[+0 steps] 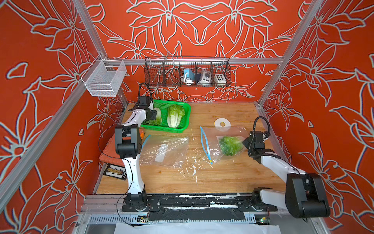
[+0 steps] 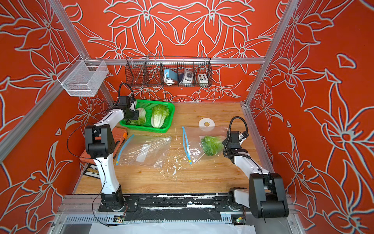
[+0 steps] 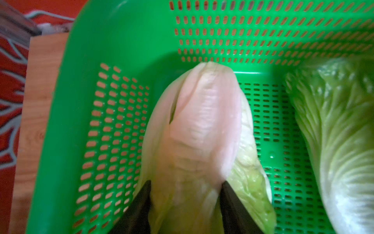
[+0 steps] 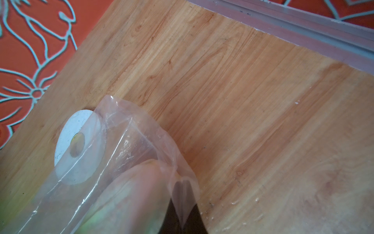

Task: Open the zip-top bag and take out the chinese cabbages
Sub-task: Place the Chinese cabbage in the basket, then pick up the Chinese cabbage from the zipper food storage bag.

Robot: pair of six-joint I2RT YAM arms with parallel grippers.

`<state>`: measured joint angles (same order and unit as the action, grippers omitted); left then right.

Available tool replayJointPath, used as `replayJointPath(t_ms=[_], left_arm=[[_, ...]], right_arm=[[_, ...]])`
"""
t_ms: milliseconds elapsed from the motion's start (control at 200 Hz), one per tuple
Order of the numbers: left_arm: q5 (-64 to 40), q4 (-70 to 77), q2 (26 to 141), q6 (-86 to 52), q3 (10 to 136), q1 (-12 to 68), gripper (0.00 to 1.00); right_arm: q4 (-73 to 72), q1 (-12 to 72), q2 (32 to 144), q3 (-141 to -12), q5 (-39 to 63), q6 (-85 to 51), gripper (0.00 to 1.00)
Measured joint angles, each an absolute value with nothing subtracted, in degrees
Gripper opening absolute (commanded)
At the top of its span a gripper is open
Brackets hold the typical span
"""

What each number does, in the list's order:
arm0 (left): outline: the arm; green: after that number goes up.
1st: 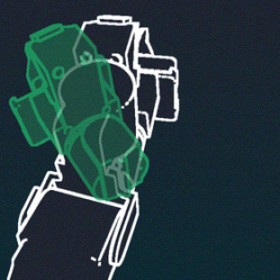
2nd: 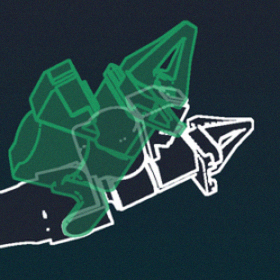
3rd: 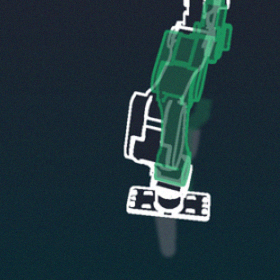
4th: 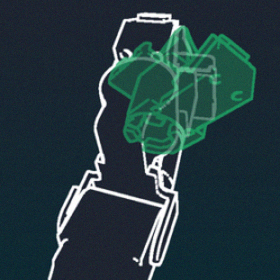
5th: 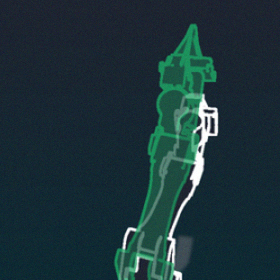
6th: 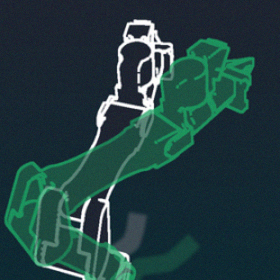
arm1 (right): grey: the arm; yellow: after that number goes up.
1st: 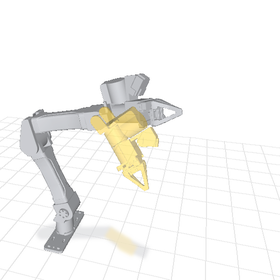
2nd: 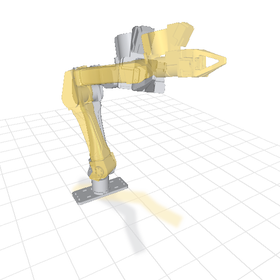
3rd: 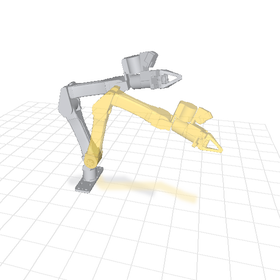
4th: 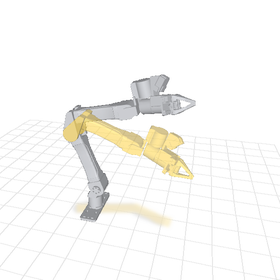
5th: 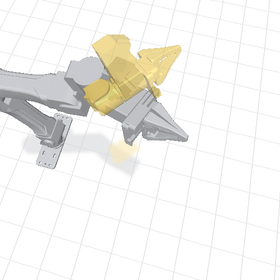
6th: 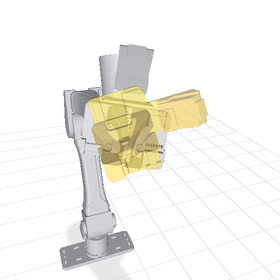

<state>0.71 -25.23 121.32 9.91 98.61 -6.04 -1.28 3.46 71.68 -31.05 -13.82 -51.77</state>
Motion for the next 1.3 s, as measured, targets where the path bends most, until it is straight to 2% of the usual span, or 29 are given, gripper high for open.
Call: replayJointPath(t_ms=[50,175,225,370,625,811,1086,1301], left_arm=[[1.15,-25.26,121.34,9.43,98.63,-6.04,0.47],[1.30,-24.80,121.25,7.88,98.45,-5.93,0.66],[1.17,-24.18,120.73,7.70,97.73,-5.72,0.70],[1.15,-20.62,115.00,4.03,91.07,-4.49,0.72],[-0.01,-10.98,94.19,-6.20,75.66,3.09,0.75],[-5.34,-4.95,85.41,-14.11,66.76,11.81,0.63],[-17.32,3.84,79.83,-32.05,47.37,26.22,0.30],[-23.46,12.84,83.99,-41.89,44.45,31.86,0.22]], right_arm=[[-1.28,3.40,71.68,-31.05,-13.72,-51.77,0.00],[-1.28,3.36,71.68,-31.05,-13.21,-51.79,0.00],[-1.26,3.36,71.66,-31.05,-12.91,-51.81,0.00],[-1.26,3.33,71.50,-31.05,-11.53,-52.25,0.00],[-1.30,3.20,71.40,-31.00,-7.75,-57.14,0.00],[-2.15,3.14,71.64,-29.91,-3.70,-62.33,0.00],[-3.03,3.14,72.38,-29.69,-1.06,-64.84,0.00],[-4.14,3.14,73.47,-29.17,0.67,-66.52,0.00]])
